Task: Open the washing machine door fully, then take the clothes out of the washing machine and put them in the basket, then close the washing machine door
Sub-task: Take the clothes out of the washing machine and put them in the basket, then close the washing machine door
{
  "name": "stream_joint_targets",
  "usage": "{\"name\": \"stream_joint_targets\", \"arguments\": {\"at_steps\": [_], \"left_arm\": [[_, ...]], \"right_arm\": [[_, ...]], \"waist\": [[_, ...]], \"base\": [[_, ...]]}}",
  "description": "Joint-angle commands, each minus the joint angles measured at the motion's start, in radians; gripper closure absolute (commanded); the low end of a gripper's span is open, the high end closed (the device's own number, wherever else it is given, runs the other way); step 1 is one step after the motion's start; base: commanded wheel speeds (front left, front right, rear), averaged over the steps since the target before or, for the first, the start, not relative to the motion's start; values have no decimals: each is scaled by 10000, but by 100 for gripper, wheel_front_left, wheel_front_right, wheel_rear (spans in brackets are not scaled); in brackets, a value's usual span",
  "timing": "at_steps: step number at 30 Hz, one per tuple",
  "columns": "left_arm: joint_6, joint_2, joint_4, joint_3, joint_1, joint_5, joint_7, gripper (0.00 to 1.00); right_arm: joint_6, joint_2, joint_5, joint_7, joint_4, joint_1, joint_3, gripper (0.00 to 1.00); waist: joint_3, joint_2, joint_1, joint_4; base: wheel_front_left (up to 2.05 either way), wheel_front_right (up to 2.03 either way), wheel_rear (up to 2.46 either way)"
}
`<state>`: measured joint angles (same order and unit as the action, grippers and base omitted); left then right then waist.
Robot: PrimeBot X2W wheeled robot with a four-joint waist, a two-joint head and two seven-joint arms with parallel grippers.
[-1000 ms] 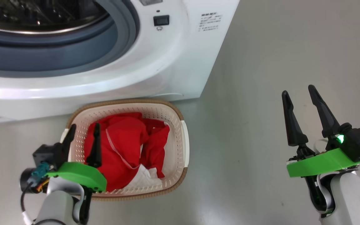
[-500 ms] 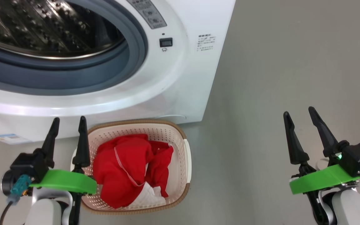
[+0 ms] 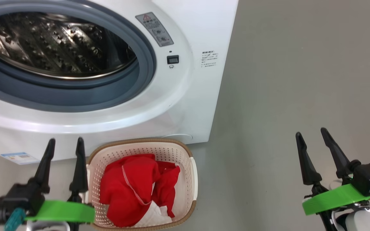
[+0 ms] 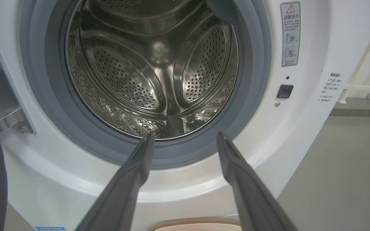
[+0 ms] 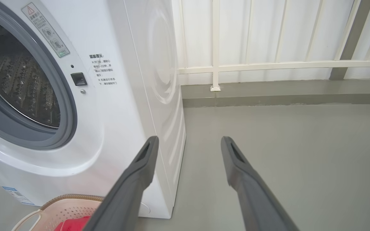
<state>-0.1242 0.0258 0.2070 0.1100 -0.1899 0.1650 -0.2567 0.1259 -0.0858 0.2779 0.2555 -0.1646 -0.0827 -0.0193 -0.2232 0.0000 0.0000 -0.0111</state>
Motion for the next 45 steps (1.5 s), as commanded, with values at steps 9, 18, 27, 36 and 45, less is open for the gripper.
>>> {"name": "stream_joint_targets", "arguments": {"at_steps": [9,18,27,36,45], "left_arm": [[140,244,-701,290,812,-8,-51,0],[127,244,-649,215,800,72,-51,0],[110,244,-556,166,902,193,-51,0],[176,244,-588,152,943,306,-51,0],[211,244,-651,180,1042,376,-51,0]], "right_arm": [[48,-85,2,63,258,342,57,0],[48,-76,-6,63,238,371,105,0],[48,-67,2,63,211,449,124,0],[48,-48,-1,63,211,459,109,0],[48,-24,-14,63,206,474,115,0]], "waist": [[230,0,0,-14],[321,0,0,-15],[441,0,0,-16],[475,0,0,14],[538,0,0,14]], "base": [[0,0,0],[0,0,0],[-5,5,0],[-88,88,0],[-117,117,0]]}}
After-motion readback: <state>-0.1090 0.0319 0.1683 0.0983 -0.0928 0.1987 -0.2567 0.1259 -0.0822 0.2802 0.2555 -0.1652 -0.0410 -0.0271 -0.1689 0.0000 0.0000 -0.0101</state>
